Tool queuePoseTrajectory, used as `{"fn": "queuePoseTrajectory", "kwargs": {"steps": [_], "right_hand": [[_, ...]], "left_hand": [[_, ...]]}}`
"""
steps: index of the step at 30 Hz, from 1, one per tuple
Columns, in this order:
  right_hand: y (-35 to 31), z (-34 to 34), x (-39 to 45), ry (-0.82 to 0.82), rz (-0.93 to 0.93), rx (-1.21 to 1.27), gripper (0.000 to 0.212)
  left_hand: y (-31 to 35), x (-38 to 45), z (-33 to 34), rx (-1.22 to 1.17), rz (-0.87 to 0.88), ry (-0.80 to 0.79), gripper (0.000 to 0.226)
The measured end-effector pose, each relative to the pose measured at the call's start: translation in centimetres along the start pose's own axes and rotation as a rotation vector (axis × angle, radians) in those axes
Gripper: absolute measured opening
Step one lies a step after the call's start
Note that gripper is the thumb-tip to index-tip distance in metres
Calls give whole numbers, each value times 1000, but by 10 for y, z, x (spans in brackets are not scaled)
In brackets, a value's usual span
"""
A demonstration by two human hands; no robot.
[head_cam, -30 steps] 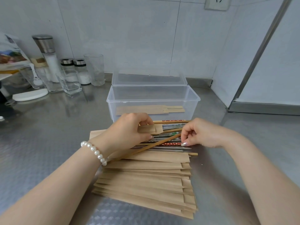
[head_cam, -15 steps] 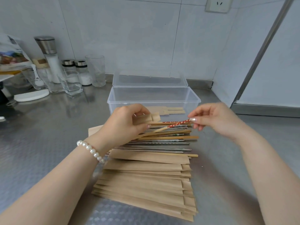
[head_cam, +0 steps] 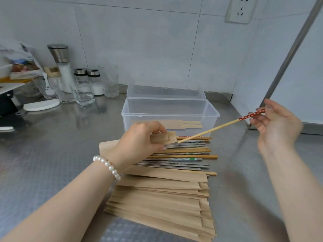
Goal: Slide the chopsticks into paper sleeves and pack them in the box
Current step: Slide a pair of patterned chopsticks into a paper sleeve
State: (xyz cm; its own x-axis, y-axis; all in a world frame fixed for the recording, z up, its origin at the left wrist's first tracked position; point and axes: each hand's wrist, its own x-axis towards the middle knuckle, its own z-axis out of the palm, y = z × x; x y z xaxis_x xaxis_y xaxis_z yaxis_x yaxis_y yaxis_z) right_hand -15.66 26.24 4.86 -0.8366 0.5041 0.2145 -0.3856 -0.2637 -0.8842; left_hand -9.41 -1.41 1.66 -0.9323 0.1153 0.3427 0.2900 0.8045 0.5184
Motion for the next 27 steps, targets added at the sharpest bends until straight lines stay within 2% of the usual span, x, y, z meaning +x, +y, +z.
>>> {"fn": "queuePoseTrajectory", "kwargs": {"steps": [12,15,19,24,27], "right_hand": [[4,5,-6,-60,15,6,20],[6,8,-10,-196,99,-53,20],[9,12,-16,-464,244,-231,17],[11,13,-24,-777,328,-374,30],[13,14,-28,-881,343,-404,35]], "left_hand": [[2,0,2,-36,8,15,39],[3,-1,3,-61,23,35,37],[4,-2,2,-99,47,74,34],[3,-2,2,-111,59,75,34],[4,-2,4,-110,76,51,34]]}}
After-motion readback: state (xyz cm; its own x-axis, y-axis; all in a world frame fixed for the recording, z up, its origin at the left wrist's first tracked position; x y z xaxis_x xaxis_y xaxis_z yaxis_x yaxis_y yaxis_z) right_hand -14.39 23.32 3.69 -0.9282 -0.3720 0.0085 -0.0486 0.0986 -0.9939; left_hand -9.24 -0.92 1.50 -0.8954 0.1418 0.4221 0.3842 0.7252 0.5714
